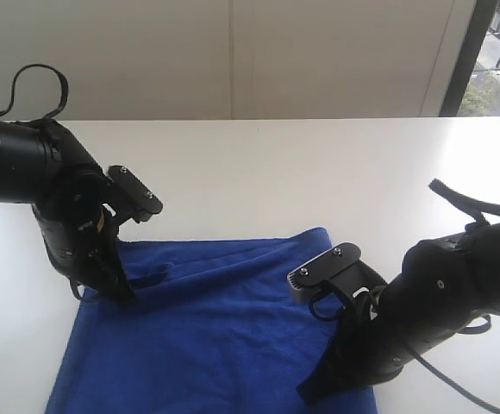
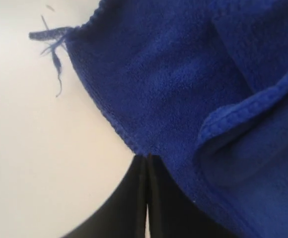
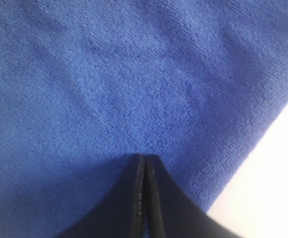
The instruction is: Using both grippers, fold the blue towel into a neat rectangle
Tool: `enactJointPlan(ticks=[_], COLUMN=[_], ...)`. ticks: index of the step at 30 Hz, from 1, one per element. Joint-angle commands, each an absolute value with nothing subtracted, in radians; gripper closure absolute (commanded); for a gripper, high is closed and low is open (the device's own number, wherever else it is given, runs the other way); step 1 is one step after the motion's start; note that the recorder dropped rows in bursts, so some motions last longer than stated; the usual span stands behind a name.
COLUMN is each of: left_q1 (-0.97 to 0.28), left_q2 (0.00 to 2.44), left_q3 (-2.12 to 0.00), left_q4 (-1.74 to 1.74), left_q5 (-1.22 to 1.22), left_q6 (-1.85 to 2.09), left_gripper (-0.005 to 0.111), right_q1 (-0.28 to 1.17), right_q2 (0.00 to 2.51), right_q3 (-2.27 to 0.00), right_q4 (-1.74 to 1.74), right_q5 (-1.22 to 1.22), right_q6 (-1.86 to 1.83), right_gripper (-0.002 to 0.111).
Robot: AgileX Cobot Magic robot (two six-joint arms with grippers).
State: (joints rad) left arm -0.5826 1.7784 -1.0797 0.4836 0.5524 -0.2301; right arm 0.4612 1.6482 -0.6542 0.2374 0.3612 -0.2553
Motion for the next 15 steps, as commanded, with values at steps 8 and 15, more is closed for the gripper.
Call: enactJointPlan(ticks=[8,15], left_q1=[-0.584,-0.617], left_q2=[1.68,1.772], left_q3=[-1.08,-1.08], left_q4=[0.059,0.049], left_q5=[0.314,0.263], left_q6=[0.125,0.139], left_gripper=[0.055,0.058], right_q1=[0.457,0.457], right_q2=[1.668,1.668], right_q3=[-0.639,-0.639], right_q4=[0.238,0.238], right_q5=[0.36,0.36], right_q6=[-0.266,-0.266], right_gripper=[0.108,0.108])
